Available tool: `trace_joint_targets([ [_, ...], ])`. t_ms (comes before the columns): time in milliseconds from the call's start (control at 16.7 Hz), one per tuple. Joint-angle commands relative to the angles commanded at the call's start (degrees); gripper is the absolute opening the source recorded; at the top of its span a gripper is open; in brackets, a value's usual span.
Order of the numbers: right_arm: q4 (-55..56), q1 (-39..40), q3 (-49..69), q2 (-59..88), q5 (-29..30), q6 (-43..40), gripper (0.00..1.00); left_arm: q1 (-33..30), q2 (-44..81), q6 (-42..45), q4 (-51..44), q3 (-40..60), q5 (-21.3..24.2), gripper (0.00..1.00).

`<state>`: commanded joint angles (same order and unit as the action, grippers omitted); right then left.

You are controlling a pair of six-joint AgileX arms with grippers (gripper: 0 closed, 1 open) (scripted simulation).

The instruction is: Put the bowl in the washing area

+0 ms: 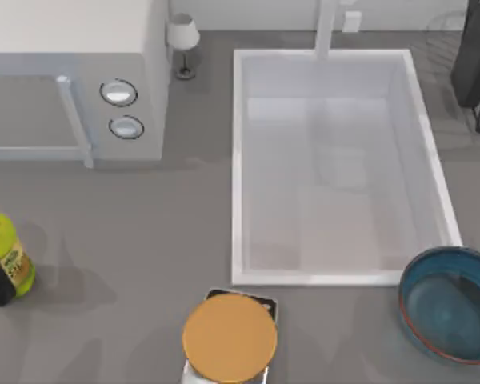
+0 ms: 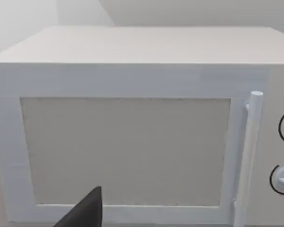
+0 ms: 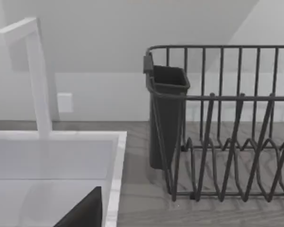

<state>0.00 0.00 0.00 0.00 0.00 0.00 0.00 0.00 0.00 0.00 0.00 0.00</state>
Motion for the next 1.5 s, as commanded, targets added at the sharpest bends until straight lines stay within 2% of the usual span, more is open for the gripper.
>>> trace_joint_targets([
  [180, -0.7, 0.1, 0.7, 0.7, 0.0, 0.1, 1.0, 0.0, 0.0, 0.0, 0.0, 0.0, 0.0, 1.0],
  [360, -6.1, 0.9, 6.0, 6.2, 0.0, 0.9, 1.0, 0.0, 0.0, 0.0, 0.0, 0.0, 0.0, 1.0],
  [1080, -52.1, 6.2, 44.9, 62.2, 0.5, 6.5, 1.0, 0.0, 0.0, 0.0, 0.0, 0.0, 0.0, 1.0],
  [1320, -62.6, 7.5, 54.7, 74.6, 0.6, 7.9, 1.0, 0.0, 0.0, 0.0, 0.0, 0.0, 0.0, 1.0],
  [1500, -65.9, 8.0, 58.2, 78.6, 0.5, 8.4, 1.0, 0.0, 0.0, 0.0, 0.0, 0.0, 0.0, 1.0],
])
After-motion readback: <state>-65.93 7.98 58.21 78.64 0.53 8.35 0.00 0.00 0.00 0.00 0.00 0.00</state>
